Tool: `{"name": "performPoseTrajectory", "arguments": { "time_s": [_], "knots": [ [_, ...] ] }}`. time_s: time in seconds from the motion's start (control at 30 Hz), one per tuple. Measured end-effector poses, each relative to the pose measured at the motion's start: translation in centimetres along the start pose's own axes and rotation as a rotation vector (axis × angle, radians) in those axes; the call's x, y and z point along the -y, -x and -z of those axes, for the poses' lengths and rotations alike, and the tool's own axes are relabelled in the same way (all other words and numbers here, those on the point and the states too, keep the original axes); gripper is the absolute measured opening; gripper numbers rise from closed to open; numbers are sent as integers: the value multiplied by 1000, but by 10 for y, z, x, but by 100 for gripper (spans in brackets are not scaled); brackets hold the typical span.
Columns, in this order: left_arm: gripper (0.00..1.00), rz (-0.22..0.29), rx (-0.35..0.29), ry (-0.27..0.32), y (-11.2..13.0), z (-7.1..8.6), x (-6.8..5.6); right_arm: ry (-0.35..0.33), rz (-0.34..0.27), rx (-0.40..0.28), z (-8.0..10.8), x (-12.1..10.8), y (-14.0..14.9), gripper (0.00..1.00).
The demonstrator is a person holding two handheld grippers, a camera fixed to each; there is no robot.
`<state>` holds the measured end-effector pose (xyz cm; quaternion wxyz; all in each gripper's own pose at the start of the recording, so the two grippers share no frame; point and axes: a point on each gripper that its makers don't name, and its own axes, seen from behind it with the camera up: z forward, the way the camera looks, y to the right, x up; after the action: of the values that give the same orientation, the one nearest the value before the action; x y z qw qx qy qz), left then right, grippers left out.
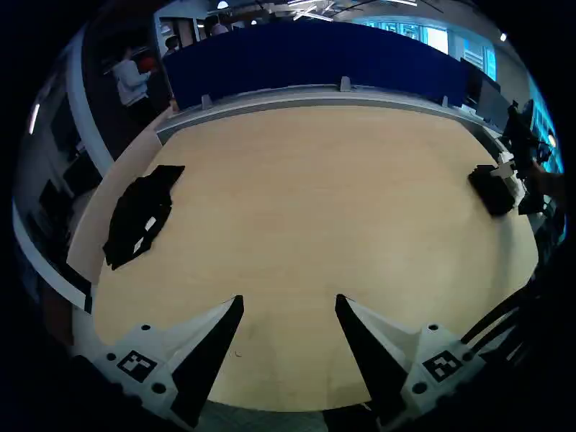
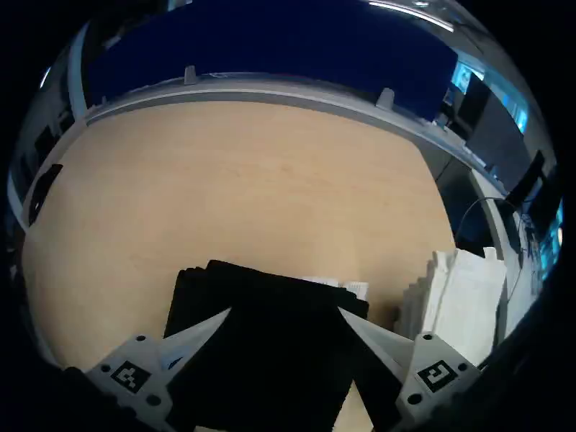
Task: Fold towel
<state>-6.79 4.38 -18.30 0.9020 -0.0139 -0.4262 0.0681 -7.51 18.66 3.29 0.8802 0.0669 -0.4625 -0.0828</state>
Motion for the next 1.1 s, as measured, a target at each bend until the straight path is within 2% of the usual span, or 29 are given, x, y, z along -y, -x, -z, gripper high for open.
{"name": "performPoseTrajectory", "arguments": {
  "time_s": [0.37, 0.67, 0.87, 1.1],
  "knots": [
    [95, 3, -9, 14, -3, -2, -2, -2, 22, -37, 32, 12, 8, 94],
    [94, 4, -17, 30, -2, -2, -5, 7, -9, -36, 55, 26, 42, 94],
    [95, -8, -19, 35, -2, -2, -7, 9, -21, -25, 62, 33, 65, 94],
    [94, -3, -22, 34, -1, -1, -6, 10, -32, -10, 61, 36, 80, 94]
  ]
}}
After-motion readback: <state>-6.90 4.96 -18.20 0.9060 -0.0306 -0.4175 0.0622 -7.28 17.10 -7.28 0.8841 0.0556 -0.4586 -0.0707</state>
